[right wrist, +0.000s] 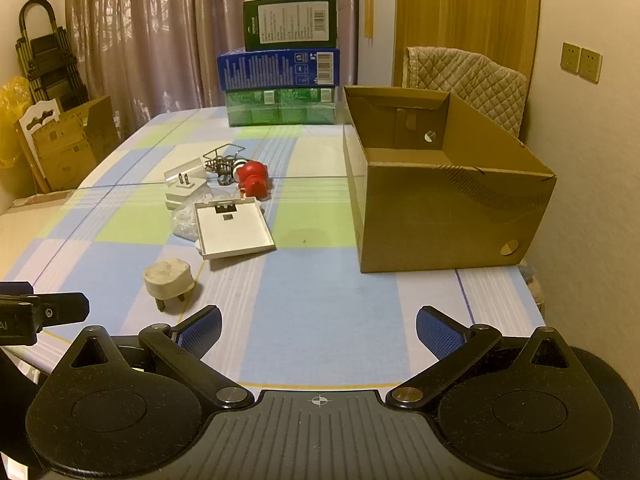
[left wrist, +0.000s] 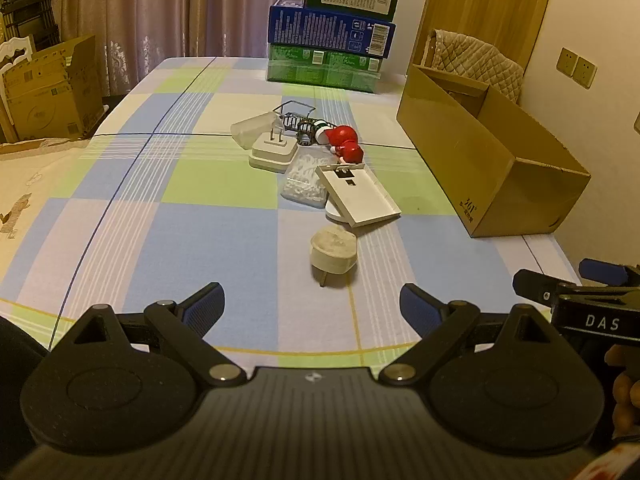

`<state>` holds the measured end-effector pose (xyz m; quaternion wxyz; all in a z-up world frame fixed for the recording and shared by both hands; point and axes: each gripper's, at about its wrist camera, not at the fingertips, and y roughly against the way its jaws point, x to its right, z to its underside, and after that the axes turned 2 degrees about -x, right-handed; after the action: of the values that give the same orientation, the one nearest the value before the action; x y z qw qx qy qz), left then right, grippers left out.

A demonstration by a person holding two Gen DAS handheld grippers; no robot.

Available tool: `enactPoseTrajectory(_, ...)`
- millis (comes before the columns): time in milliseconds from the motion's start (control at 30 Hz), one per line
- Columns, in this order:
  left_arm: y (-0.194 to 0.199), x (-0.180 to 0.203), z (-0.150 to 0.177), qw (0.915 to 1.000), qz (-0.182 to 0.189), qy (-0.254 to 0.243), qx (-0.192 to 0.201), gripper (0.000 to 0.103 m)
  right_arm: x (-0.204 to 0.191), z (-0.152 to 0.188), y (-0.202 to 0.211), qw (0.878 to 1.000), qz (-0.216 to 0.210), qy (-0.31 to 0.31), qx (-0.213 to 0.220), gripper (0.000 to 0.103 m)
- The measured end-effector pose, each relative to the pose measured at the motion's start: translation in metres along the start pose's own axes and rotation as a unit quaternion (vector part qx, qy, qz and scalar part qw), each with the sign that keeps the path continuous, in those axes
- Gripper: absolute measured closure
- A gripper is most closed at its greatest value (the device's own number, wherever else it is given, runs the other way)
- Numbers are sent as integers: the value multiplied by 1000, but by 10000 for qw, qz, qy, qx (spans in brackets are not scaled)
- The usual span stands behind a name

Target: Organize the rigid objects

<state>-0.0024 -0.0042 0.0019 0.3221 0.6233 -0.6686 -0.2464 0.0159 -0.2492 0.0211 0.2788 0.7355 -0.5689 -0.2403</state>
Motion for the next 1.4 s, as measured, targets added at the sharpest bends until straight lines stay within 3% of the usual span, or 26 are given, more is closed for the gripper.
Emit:
enactPoseTrajectory(733, -1, 2, 0, 10000, 53, 12, -26, 11, 0, 0, 0, 10000, -10, 23, -9, 2)
enactPoseTrajectory(1400, -35, -6, -22, 9987, 303, 188, -357, 11, 3, -12, -27, 9983, -295, -309, -396, 2)
